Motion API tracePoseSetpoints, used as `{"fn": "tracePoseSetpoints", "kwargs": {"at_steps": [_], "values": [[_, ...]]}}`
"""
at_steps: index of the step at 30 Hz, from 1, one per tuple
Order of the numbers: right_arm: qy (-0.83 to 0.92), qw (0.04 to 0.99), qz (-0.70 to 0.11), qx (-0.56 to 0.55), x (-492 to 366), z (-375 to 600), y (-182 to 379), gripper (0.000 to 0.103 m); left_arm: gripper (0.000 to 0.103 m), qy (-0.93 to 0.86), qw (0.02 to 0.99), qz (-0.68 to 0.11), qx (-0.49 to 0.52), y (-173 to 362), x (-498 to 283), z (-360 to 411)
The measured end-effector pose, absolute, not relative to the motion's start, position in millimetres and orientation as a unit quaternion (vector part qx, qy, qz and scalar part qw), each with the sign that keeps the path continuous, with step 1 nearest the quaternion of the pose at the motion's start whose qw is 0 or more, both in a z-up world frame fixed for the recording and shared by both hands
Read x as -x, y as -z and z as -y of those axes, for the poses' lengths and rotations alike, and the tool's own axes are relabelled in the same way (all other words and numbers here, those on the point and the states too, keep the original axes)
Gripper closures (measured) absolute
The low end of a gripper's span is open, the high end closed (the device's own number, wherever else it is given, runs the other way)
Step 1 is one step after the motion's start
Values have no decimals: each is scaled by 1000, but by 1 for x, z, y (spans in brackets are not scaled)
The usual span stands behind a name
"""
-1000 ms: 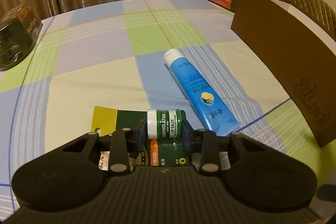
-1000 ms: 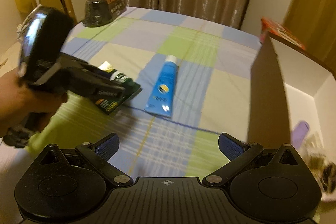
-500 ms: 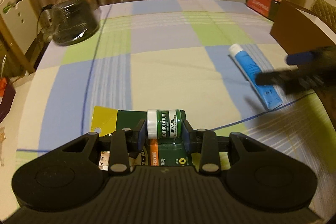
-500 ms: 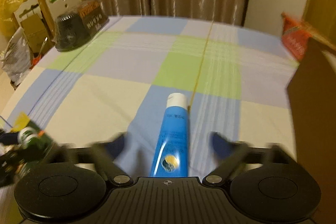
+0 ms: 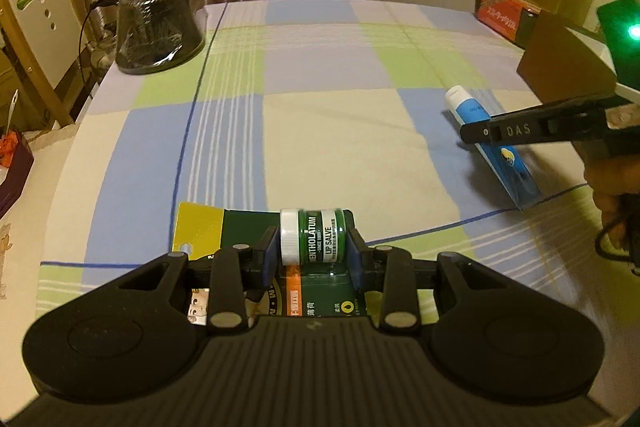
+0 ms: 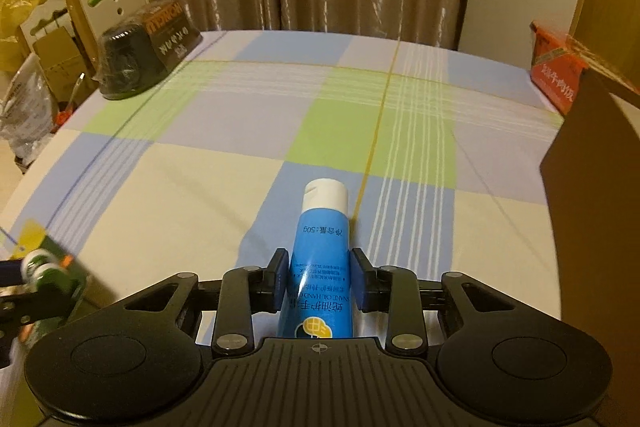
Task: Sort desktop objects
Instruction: 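Carry the lip-salve card and blue tube with both tools over the brown box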
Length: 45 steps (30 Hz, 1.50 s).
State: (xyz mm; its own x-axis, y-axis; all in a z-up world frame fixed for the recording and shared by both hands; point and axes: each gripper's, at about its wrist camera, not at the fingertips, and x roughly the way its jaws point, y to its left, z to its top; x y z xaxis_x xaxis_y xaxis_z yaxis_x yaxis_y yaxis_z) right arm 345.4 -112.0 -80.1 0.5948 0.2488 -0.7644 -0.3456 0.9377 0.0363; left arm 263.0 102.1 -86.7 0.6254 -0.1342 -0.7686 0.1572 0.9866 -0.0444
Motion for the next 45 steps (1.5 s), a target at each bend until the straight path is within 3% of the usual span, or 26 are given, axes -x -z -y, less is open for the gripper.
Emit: {"fn": "tracePoseSetpoints", "kwargs": {"at_steps": [26,45], "values": [[-97,934,-344,7,-206,200,-23,72,73,210,908,-361,-45,28,-215,-8],[-149,930,-335,17,-114,366,-37,72,73,176,924,-335,-48,-13,-128,152]]}}
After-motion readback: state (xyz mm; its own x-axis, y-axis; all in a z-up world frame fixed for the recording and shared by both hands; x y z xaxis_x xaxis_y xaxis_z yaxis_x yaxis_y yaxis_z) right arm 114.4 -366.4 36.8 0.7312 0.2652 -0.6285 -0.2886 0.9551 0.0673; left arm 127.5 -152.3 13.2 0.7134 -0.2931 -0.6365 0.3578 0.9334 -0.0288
